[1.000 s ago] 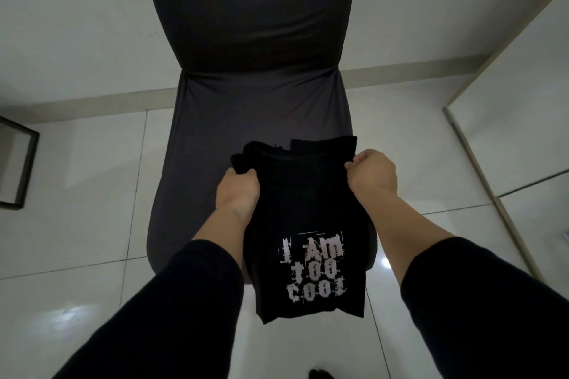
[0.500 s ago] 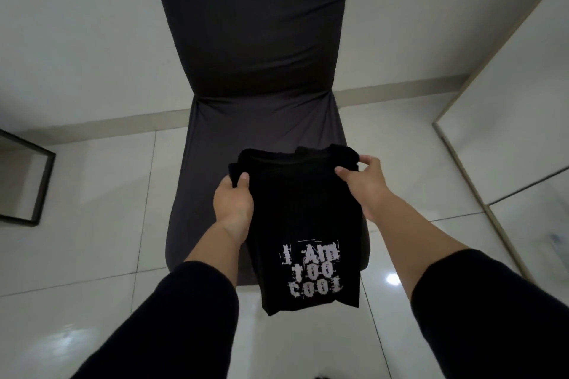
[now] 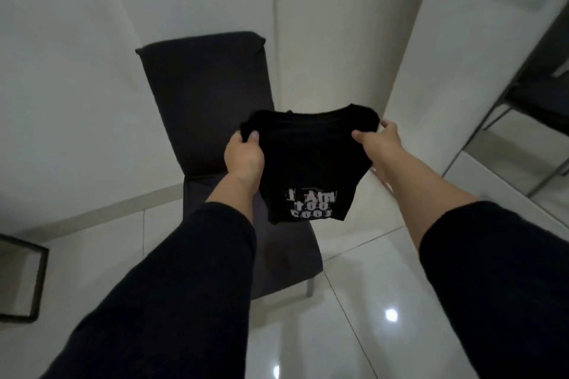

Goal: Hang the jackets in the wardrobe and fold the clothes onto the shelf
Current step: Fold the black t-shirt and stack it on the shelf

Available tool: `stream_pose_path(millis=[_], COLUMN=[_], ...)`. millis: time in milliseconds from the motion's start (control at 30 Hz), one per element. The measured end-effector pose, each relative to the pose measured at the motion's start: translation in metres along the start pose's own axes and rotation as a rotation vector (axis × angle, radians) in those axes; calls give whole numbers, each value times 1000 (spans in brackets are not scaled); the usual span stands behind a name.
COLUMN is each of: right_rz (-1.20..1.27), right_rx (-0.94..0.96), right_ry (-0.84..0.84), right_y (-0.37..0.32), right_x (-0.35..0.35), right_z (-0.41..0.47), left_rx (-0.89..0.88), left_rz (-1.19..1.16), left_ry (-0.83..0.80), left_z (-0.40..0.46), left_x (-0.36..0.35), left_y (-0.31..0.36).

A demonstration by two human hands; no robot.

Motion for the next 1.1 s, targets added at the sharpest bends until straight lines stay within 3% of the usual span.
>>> stream_pose_path(millis=[267, 633, 733, 1100], right_rz=[68, 3, -4, -48], right_rx=[150, 103, 60, -56], right_ry=[166, 598, 714, 1050], right_y=[-94, -85, -72, -27], right_x=[137, 372, 433, 609], right_z=[-62, -113, -127, -175], left_rx=[-261, -369, -355, -41], left_rz=[156, 224, 189, 39], left_ry=[-190, -626, -732, -1164], left_z=[-49, -171, -213, -364], left_x=[-93, -302, -361, -543], left_y=[129, 146, 140, 112])
Point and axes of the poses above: each hand's wrist, its own z-axis towards the middle knuckle, its own x-axis out of the back of the hand, y = z × x, the point moved 7 cm from there along z, towards the middle knuckle, and after that the axes turned 5 degrees about -x, right-handed, at the moved point
